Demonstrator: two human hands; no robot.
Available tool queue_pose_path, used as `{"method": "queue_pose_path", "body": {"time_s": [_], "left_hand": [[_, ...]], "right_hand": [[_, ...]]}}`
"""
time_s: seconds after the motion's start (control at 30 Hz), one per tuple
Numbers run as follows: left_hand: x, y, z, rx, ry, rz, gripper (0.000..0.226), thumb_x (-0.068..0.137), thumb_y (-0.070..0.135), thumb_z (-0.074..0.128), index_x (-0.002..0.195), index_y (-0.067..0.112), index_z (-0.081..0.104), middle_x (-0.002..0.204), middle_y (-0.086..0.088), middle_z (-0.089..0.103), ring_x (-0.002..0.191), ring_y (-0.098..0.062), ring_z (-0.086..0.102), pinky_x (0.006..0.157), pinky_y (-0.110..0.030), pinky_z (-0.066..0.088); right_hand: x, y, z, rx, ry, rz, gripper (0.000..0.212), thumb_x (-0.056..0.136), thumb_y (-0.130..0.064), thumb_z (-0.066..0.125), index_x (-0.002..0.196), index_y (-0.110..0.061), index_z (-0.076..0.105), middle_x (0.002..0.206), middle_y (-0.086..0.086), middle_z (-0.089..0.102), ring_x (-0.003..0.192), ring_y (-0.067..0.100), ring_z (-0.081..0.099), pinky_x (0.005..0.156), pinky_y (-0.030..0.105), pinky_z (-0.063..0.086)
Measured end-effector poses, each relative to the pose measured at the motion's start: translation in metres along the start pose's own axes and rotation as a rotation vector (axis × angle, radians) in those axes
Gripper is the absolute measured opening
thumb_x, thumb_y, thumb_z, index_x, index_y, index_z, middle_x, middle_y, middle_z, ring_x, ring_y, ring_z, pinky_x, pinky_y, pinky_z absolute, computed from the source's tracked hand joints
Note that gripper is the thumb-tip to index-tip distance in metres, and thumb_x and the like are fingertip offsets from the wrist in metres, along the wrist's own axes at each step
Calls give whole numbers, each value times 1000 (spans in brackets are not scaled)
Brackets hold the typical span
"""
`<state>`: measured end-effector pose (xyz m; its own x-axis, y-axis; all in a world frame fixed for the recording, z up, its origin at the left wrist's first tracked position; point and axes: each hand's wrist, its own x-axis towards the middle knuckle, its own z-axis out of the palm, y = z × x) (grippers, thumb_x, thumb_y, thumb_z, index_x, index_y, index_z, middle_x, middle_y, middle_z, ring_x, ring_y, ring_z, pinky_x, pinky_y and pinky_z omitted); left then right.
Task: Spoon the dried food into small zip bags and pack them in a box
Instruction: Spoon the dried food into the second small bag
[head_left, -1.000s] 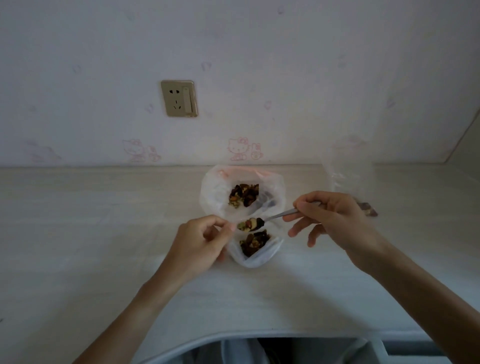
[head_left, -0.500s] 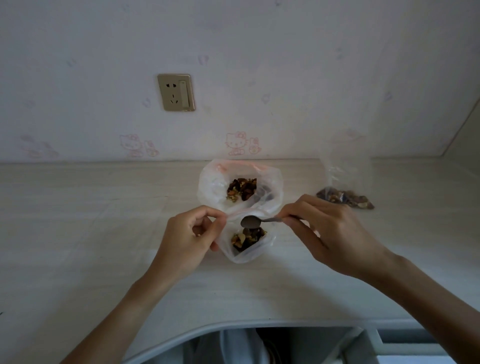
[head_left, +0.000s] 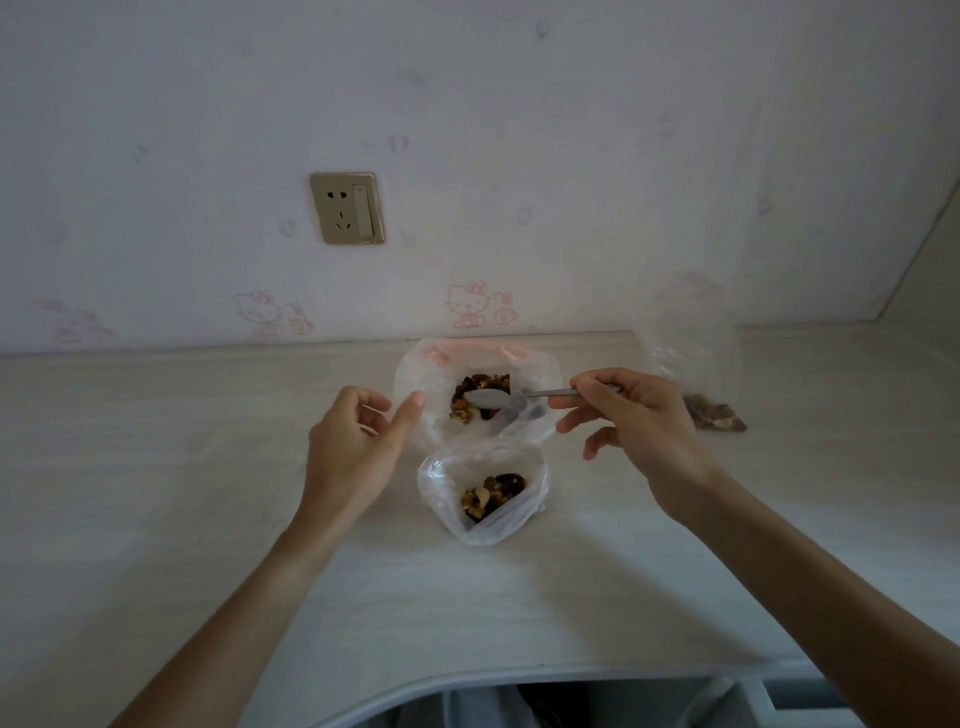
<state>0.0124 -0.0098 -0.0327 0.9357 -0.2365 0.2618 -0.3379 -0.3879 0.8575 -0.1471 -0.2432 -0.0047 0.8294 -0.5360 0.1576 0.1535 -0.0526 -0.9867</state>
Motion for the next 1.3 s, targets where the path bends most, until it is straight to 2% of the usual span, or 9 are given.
{"method": "queue_pose_path", "body": {"time_s": [0.07,0.13,0.3,0.43,0.57,0.87,1.1,1.23,1.3], "left_hand": [[11,1,9,26,-95,-111,61,79,78,68,110,27,59,99,9,70,86,-13,73,76,-35,59],[17,6,19,-13,-164,-179,63,79,77,69,112,24,61,101,8,71,88,-14,73,71,-33,59],[24,8,35,-172,-215,-167,22,85,39,80,102,27,74,88,6,80,79,-13,77,67,-29,59],[22,2,40,-215,-147,-128,13,83,20,78,94,25,75,82,6,79,76,-13,76,64,-27,55],[20,-4,41,-245,-131,-85,11,83,18,76,93,24,74,82,7,78,72,-11,75,62,-28,56],[19,2,40,-316,-166,-60,9,87,22,75,95,17,74,85,-6,77,79,-29,74,71,-44,61],[17,3,47,-174,-159,148,11,95,18,74,89,22,66,74,6,70,62,0,66,55,-15,50],[17,5,46,-132,-112,185,13,96,20,73,86,23,65,72,6,69,62,2,65,54,-12,47],[18,7,43,-146,-98,157,13,96,24,73,85,22,66,71,5,70,63,-4,67,56,-18,50]], "right_hand": [[10,3,6,-34,20,26,17,104,-13,57,104,-2,70,93,8,80,80,27,76,53,31,58],[19,5,12,-91,13,61,17,105,-13,57,103,-3,70,91,6,80,82,26,77,55,30,60],[28,15,23,-229,-48,108,18,104,-12,57,97,-4,72,86,6,80,78,26,77,55,31,58],[32,21,30,-225,-40,141,18,103,-11,59,97,-1,72,84,7,80,76,29,77,56,33,57],[39,24,40,-212,25,167,19,103,-10,58,96,0,73,82,5,80,67,23,75,51,27,54],[47,30,52,-111,120,222,21,104,-10,58,91,-3,73,76,5,79,49,15,69,39,21,44],[46,34,51,-187,95,157,19,103,-12,60,91,-8,75,80,5,80,54,17,71,41,22,47],[41,35,48,-50,97,183,18,103,-10,60,94,-6,75,83,9,80,58,22,73,45,26,53],[40,35,47,13,108,206,16,102,-10,60,98,-4,75,84,10,80,60,22,74,49,29,59]]}}
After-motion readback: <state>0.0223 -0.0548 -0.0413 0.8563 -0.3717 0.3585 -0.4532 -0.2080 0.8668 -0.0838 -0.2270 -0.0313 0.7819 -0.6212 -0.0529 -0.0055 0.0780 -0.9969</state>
